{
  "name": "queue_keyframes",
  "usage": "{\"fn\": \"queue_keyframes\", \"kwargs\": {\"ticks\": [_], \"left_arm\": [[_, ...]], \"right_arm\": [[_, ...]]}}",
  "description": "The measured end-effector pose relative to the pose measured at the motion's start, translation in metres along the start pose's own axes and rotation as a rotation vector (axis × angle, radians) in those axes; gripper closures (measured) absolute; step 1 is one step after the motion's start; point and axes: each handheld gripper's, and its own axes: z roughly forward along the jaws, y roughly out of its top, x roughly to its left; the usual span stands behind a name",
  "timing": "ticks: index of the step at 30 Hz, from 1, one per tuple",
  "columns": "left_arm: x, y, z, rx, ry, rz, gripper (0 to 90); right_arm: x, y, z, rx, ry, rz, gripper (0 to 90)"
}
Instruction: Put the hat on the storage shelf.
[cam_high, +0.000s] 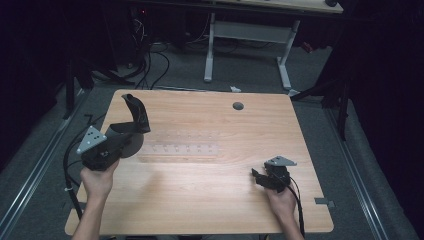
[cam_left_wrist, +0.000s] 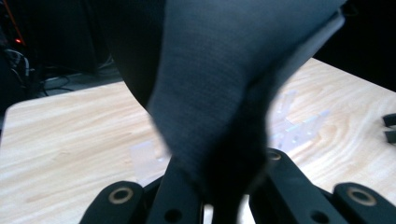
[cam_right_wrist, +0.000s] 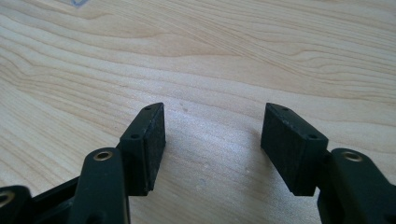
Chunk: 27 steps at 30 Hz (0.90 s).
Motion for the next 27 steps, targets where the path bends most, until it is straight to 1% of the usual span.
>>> {"fn": "queue_keyframes", "kwargs": {"ticks": [6, 10, 12, 15, 21, 27], "left_arm": [[0.006, -0.003, 0.011, -0.001, 0.023, 0.019, 85.6], [0.008, -0.006, 0.02, -0.004, 0.029, 0.011, 85.5], [0.009, -0.008, 0.024, -0.005, 0.031, 0.014, 85.4], [0.01, -0.011, 0.031, 0.006, 0.039, 0.033, 85.4], [0.015, -0.017, 0.04, 0.017, 0.06, 0.043, 85.4], [0.019, -0.021, 0.046, 0.022, 0.08, 0.058, 85.4]], "right_arm": [[0.0, 0.0, 0.0, 0.0, 0.0, 0.0, 40.3], [0.0, 0.0, 0.0, 0.0, 0.0, 0.0, 40.3], [0.0, 0.0, 0.0, 0.0, 0.0, 0.0, 40.3], [0.0, 0.0, 0.0, 0.0, 0.0, 0.0, 40.3], [0.0, 0.0, 0.0, 0.0, 0.0, -0.001, 40.3], [0.0, 0.0, 0.0, -0.001, -0.001, -0.001, 40.3]]}}
